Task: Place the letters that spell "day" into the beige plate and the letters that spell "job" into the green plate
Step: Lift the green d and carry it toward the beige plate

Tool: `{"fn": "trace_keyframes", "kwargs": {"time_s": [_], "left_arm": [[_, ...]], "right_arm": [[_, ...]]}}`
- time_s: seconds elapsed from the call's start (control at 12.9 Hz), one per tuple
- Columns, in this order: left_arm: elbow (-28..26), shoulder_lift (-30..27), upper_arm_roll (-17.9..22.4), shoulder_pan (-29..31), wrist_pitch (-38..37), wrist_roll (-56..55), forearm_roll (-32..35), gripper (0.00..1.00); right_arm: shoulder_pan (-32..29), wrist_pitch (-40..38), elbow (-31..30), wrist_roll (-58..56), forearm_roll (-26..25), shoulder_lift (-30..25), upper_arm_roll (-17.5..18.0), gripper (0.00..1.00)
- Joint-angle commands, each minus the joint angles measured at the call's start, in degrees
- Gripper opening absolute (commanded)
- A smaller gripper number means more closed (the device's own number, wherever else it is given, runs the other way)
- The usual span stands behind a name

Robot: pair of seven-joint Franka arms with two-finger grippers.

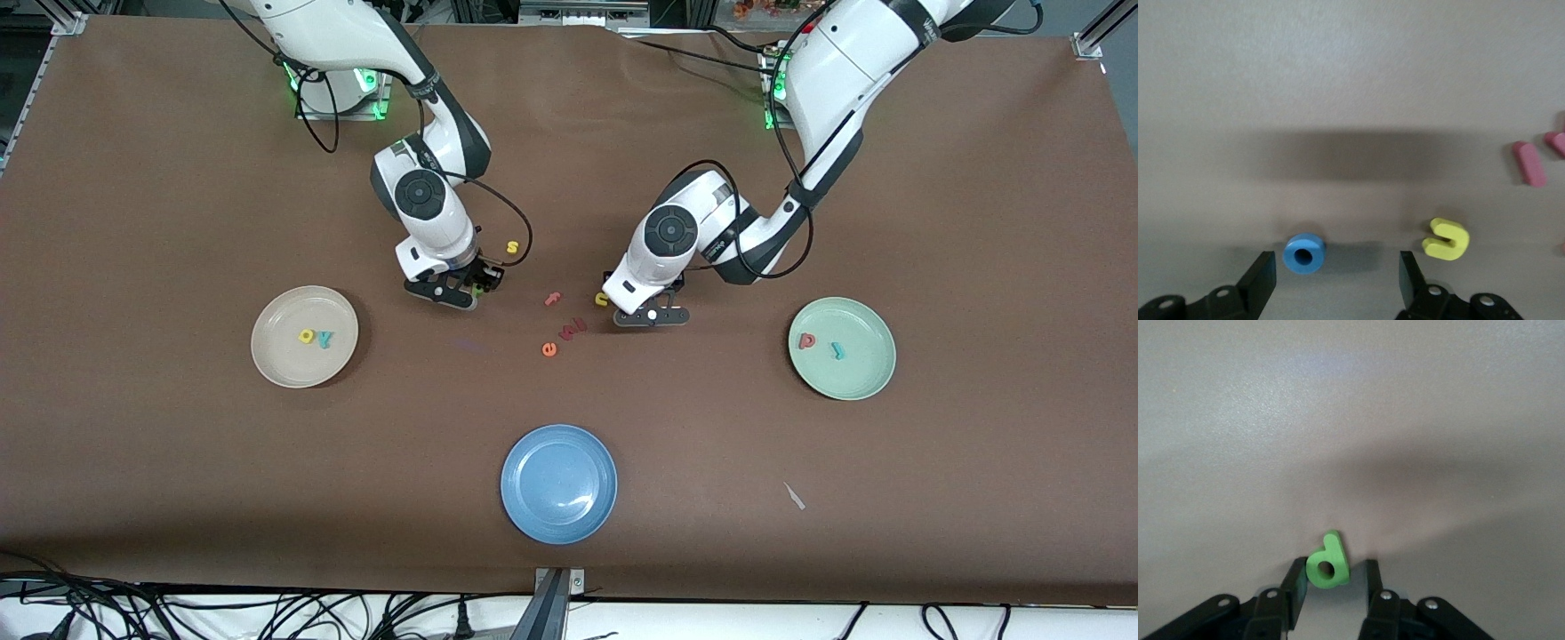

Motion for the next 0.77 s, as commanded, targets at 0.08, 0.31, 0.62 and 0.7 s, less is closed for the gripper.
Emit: {"fn": "trace_keyframes", "kwargs": {"time_s": [0.08,0.31,0.62,0.7], "left_arm": [[-0.93,-0.73,0.21,0.02,-0.13,-1.14,2.72,0.76],[-0.84,-0.64,0.82,0.19,-0.13,-0.96,4.29,0.75],[-0.84,-0.55,0.91,0.28,-0.21,-1.05,6.59,0.68],[-0.84,-0.64,0.91,0.37,-0.3,-1.05,6.59,0.67]], "right_arm": [[0.44,0.66,0.15,0.36,-0.07,0.0,-0.09,0.32],[0.44,0.66,0.32,0.36,-0.07,0.09,-0.09,0.29],[0.36,0.66,0.59,0.18,-0.07,0.26,-0.09,0.22],[0.36,0.05,1.63,-0.34,-0.07,0.26,-0.18,0.2]]}}
